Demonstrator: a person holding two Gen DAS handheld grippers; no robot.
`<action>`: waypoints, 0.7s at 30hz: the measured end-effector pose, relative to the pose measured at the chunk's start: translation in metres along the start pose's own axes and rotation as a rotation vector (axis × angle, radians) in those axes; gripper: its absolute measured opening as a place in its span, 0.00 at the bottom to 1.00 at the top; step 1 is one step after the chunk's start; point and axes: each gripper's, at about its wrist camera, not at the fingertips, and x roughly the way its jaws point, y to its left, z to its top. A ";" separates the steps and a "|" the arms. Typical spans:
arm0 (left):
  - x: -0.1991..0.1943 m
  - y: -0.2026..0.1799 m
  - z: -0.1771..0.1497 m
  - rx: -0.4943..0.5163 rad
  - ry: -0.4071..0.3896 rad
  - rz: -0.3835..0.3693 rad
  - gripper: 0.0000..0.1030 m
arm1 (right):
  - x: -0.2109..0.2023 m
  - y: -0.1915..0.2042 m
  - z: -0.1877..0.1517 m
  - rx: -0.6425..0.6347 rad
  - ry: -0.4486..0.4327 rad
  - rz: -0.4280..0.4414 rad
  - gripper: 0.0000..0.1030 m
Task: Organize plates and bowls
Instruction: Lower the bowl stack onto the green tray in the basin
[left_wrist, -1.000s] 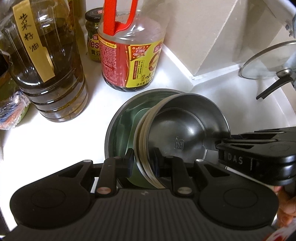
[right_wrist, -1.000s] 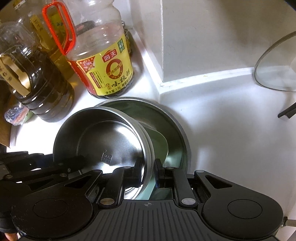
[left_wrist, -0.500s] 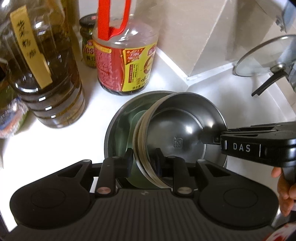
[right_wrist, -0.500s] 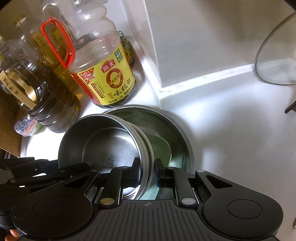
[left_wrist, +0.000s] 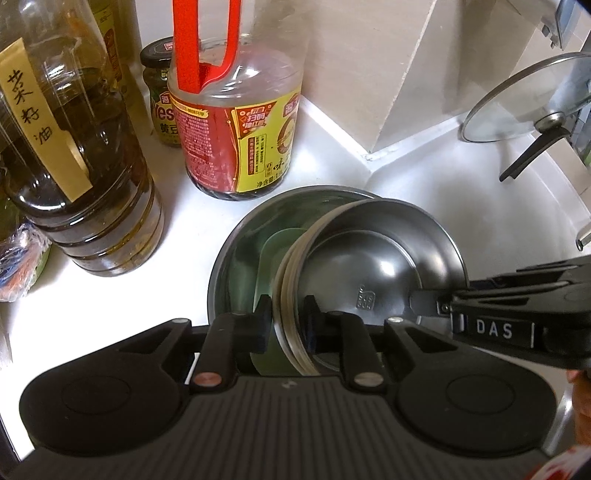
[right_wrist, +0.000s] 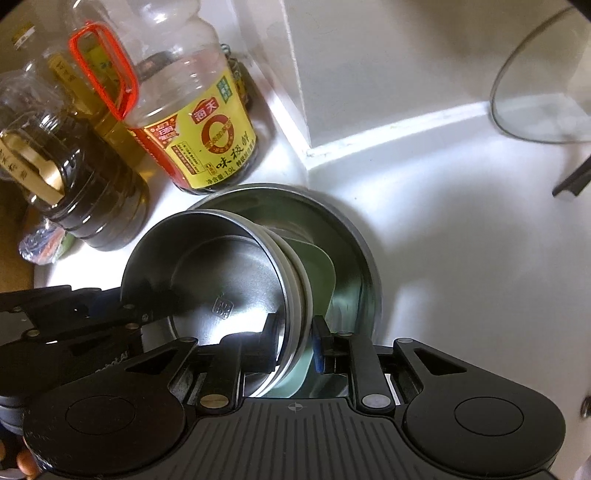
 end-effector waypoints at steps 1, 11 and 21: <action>0.001 0.000 0.000 0.002 -0.002 0.000 0.15 | 0.000 -0.002 0.000 0.012 0.002 0.002 0.18; 0.002 0.000 0.000 -0.004 -0.006 -0.003 0.16 | 0.000 0.000 -0.002 0.000 -0.031 -0.011 0.18; -0.024 -0.002 -0.001 0.007 -0.107 0.029 0.16 | -0.031 0.002 -0.013 -0.107 -0.237 0.016 0.18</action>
